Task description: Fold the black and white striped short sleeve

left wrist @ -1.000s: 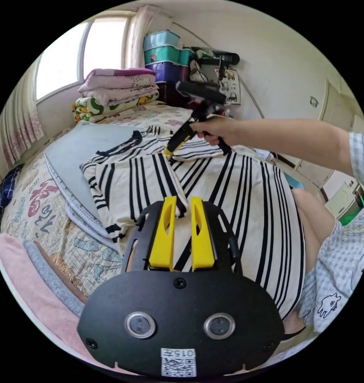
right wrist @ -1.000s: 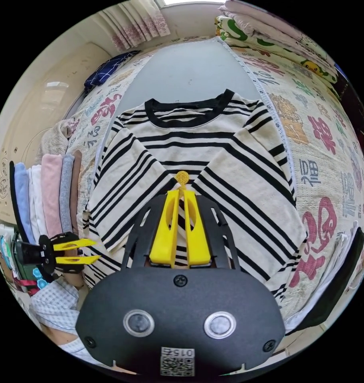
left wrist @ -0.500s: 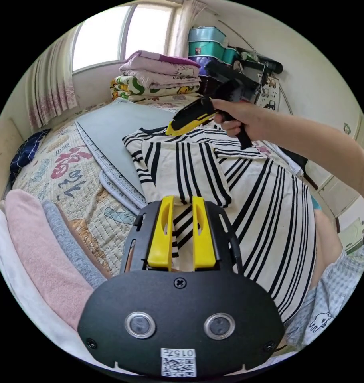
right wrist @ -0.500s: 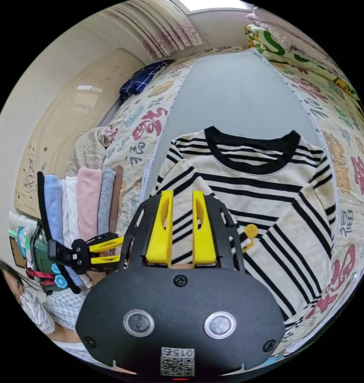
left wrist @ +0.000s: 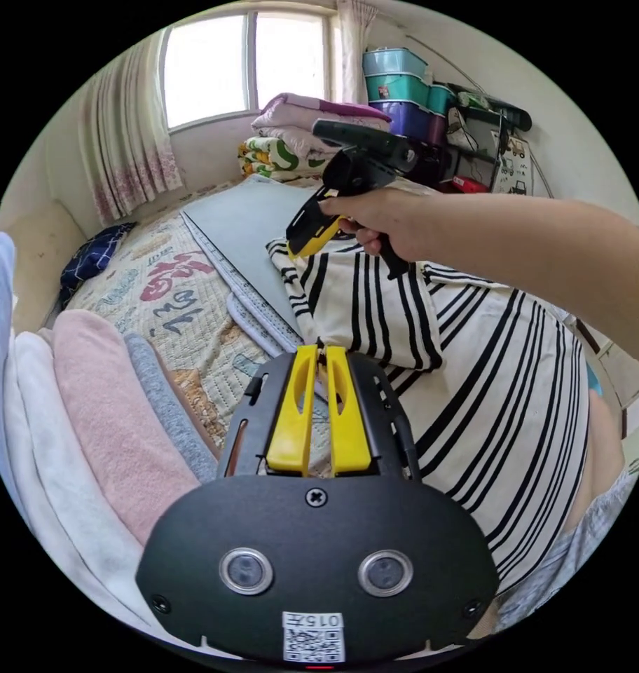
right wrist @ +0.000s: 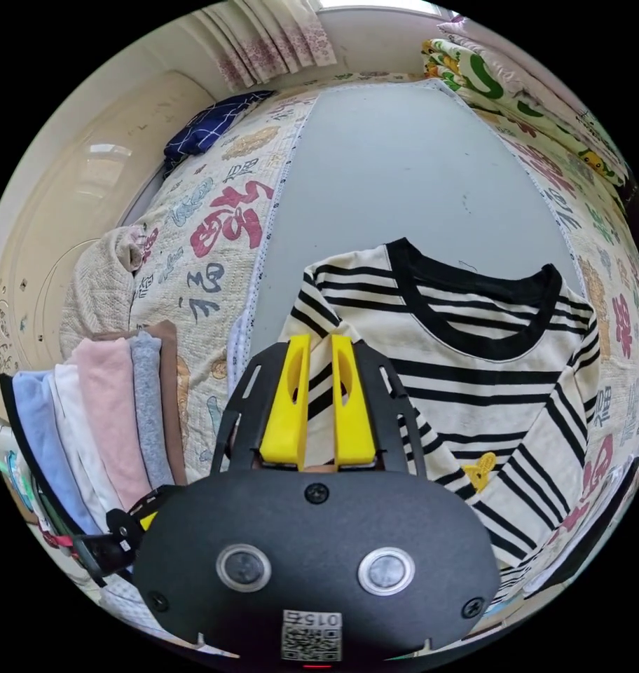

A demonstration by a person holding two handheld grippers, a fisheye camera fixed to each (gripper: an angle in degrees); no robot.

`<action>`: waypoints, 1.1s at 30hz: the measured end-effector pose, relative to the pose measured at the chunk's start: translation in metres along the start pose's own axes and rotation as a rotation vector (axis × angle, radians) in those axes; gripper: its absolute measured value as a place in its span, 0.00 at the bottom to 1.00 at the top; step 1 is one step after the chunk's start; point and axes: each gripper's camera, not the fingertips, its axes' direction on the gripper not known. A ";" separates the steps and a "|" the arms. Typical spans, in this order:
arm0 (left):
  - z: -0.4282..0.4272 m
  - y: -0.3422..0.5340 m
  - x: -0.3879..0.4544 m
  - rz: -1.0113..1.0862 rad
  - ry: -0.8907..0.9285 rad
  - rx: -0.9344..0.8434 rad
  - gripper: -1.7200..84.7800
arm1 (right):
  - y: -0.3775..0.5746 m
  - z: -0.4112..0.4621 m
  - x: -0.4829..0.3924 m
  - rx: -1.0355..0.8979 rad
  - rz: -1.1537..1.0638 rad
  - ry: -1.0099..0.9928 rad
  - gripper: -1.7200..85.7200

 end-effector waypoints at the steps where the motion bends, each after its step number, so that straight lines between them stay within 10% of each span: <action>1: -0.001 0.001 0.003 0.010 -0.008 -0.012 0.03 | -0.004 0.000 -0.007 -0.010 -0.006 0.010 0.09; 11: -0.039 0.017 -0.002 -0.077 0.066 0.150 0.08 | 0.007 -0.079 0.030 0.008 -0.082 -0.098 0.05; 26: -0.046 0.067 0.021 -0.159 -0.358 0.468 0.05 | 0.096 -0.304 0.164 0.089 -0.090 0.055 0.09; 33: -0.059 -0.074 0.030 -0.161 -0.178 0.371 0.11 | 0.080 -0.340 0.187 0.202 0.087 -0.171 0.15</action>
